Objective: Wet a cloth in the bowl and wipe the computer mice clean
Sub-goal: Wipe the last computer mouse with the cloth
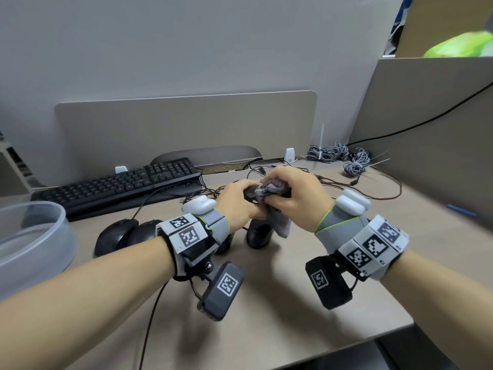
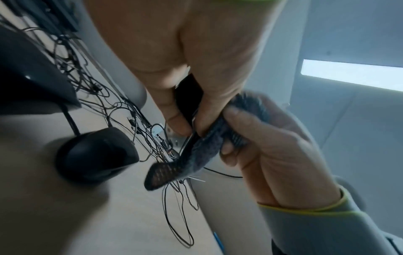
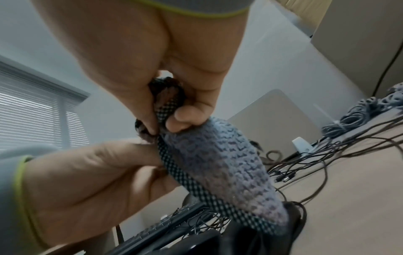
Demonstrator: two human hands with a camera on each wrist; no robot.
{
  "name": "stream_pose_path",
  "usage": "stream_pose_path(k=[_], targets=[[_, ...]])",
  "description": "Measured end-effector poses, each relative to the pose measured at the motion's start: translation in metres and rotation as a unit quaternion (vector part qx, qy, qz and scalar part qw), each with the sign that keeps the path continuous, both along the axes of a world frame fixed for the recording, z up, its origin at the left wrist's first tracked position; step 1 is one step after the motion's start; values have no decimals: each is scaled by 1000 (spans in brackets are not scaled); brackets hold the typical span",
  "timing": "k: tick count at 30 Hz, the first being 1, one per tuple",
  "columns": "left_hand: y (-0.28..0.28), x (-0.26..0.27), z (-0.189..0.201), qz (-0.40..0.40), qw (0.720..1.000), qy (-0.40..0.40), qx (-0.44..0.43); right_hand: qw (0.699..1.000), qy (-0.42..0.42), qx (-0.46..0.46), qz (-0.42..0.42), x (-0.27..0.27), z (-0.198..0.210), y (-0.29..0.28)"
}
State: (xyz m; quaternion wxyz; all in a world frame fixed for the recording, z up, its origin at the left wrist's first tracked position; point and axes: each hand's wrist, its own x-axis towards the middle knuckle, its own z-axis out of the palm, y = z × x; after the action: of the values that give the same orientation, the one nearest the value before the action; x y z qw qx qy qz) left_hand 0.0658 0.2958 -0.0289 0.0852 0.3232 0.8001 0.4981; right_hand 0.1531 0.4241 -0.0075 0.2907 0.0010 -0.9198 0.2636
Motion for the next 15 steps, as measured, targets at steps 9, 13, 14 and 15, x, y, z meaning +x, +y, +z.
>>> stream_pose_path(k=[9,13,14,15], targets=[[-1,-1,-5,15,1000,-12,14,999,-10,-31,-27,1,-11,12],[4,4,-8,10,1000,0,-2,999,-4,-38,-17,-2,-7,8],[3,3,-10,19,1000,-9,3,998,-19,-43,-36,-2,-9,16],[2,2,-11,27,999,-21,13,997,-34,-46,-51,-2,-12,22]])
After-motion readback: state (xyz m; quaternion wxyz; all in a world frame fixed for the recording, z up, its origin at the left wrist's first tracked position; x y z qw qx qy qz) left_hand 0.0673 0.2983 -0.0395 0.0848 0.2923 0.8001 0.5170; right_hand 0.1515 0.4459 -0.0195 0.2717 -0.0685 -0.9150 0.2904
